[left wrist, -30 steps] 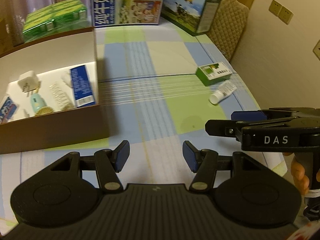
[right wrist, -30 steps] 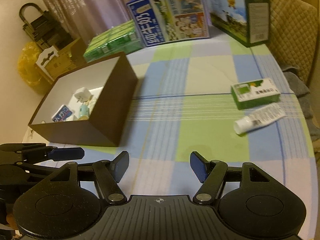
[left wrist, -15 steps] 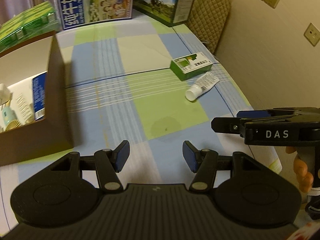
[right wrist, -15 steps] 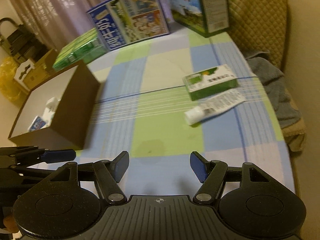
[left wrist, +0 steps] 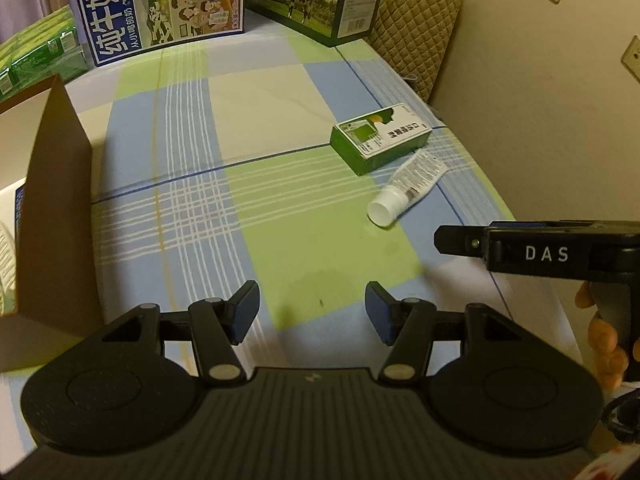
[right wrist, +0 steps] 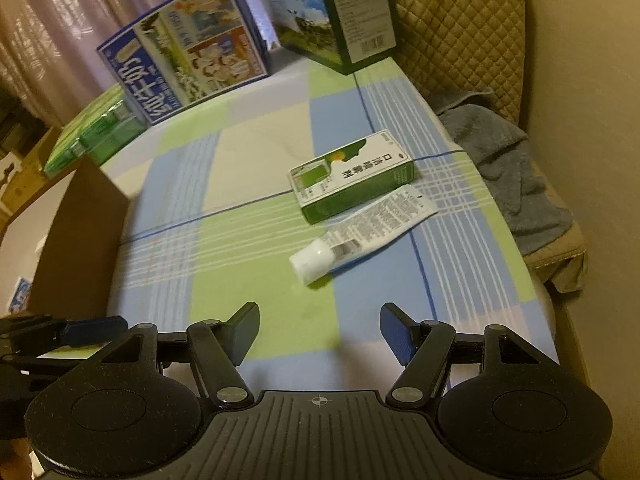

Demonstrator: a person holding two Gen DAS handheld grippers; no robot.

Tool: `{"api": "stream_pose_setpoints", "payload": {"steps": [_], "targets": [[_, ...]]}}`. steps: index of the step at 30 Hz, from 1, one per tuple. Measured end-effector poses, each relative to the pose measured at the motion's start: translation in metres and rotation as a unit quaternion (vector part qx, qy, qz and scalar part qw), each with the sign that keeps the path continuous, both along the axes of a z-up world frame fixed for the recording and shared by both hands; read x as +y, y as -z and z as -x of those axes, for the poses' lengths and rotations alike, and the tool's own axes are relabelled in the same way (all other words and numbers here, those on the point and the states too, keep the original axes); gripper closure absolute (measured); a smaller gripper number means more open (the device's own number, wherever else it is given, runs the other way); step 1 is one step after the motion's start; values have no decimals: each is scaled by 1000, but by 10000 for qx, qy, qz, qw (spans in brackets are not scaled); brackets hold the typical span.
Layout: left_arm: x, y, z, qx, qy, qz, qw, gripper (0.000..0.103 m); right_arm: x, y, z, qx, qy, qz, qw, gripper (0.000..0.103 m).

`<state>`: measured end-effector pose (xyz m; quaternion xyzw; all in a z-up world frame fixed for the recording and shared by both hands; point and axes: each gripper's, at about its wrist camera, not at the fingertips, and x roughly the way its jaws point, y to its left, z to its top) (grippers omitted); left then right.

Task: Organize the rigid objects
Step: 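Move both tools toward the green spray box and white tube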

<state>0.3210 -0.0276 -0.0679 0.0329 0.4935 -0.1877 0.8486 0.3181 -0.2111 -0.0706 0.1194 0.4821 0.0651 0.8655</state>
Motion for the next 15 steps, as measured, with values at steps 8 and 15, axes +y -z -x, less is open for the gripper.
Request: {"api": "stream_pose_setpoints", "payload": {"steps": [8, 15], "targets": [[-6, 13, -37, 70, 107, -119, 9998, 49, 3, 20, -38, 71, 344, 39, 9994, 38], [-7, 18, -61, 131, 203, -164, 9996, 49, 2, 39, -71, 279, 948, 171, 9950, 38]]}}
